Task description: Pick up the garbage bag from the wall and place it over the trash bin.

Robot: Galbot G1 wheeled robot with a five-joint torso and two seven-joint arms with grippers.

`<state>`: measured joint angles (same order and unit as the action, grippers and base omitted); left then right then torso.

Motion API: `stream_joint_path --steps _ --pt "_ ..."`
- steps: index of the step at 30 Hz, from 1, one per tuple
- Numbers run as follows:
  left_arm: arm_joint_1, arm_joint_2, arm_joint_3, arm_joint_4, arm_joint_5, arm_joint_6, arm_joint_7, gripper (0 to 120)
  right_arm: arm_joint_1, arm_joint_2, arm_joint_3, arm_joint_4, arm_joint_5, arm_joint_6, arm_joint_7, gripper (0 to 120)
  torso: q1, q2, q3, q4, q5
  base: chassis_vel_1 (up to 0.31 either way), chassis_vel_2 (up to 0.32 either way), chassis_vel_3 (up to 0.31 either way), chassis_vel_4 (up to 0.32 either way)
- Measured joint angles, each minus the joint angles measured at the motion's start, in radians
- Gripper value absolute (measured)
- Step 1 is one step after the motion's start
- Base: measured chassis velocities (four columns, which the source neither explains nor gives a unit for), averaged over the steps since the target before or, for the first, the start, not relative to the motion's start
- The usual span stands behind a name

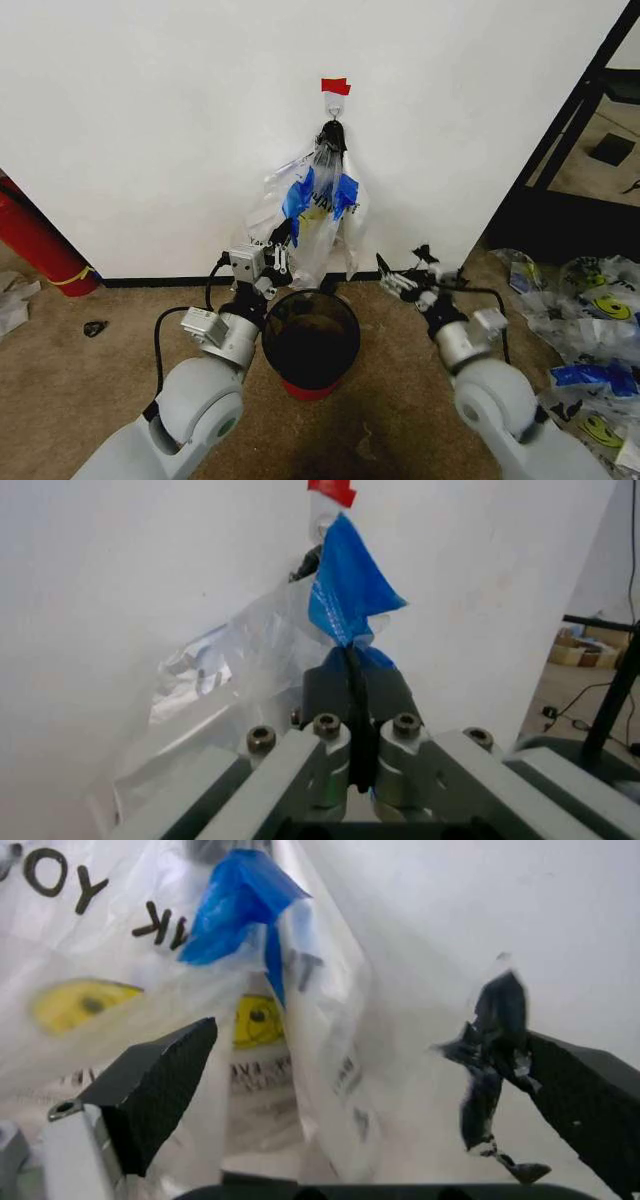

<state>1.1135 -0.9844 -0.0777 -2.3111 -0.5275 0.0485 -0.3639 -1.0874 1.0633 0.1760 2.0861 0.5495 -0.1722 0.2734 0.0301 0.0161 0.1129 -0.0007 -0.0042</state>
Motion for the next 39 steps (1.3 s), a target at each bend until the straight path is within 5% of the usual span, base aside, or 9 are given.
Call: stream_joint_path --steps 13,28,39 --pt "0.008 -0.013 0.005 -0.008 -0.001 0.007 -0.002 0 0.283 0.078 -0.166 -0.146 0.059 -0.047 0.133 100 0.0 0.0 0.0 -0.0002 0.0 0.0 0.0 0.0 0.0" --pt "0.008 -0.022 0.019 0.008 0.006 0.011 -0.001 0 0.204 0.062 -0.116 -0.073 0.095 -0.049 0.04 100 0.0 0.0 0.0 -0.0005 0.0001 0.0 0.0 0.0 0.0" --pt "0.0 -0.02 0.026 0.015 0.005 0.012 0.0 0 0.34 0.105 -0.164 -0.14 0.163 -0.06 0.122 100 0.0 0.0 0.0 0.0 0.0 0.0 0.0 0.0 0.0"
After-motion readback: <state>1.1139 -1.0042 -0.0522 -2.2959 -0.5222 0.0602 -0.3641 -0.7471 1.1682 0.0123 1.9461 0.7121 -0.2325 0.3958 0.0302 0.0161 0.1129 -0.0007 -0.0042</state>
